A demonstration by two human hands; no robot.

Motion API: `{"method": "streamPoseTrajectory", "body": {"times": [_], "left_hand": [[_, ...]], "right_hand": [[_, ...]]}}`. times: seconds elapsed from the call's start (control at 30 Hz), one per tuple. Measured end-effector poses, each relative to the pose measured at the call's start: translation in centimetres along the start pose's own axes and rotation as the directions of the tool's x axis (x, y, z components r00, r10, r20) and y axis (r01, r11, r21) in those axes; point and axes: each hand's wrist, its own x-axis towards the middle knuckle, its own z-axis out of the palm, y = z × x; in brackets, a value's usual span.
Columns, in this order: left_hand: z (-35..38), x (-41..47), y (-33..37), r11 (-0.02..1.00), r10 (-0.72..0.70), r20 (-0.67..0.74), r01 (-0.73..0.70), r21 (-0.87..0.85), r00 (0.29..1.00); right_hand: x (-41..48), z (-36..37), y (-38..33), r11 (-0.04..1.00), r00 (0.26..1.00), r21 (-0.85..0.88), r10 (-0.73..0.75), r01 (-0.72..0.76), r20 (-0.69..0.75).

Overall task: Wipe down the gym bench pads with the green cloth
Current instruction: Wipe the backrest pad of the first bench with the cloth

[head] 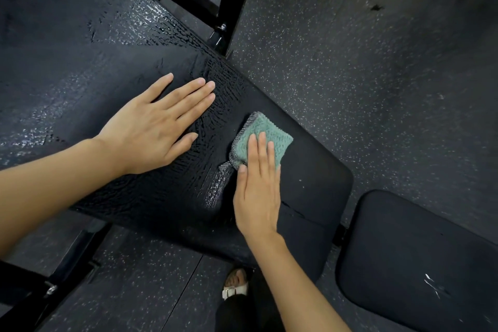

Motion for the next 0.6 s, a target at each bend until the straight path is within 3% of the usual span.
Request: {"method": "streamPoseTrajectory", "body": {"times": [0.2,0.4,0.6], "left_hand": [[0.2,0.3,0.5,1.0,-0.002,-0.012,0.002,-0.003,1.0],[0.6,0.9,1.4,1.0,-0.015,0.001,0.015,0.009,1.0],[0.8,1.8,2.6,1.0,-0.021,0.016,0.021,0.005,1.0]], "right_hand": [[-0.3,-0.4,3.9,0.996,0.995,0.033,0.089,-0.088,-0.038],[0.6,0.1,1.9,0.977,0.988,0.16,0.149,-0.143,-0.027],[2.6,-0.9,1.5,0.992,0.997,0.1,-0.078,0.076,0.017]]}}
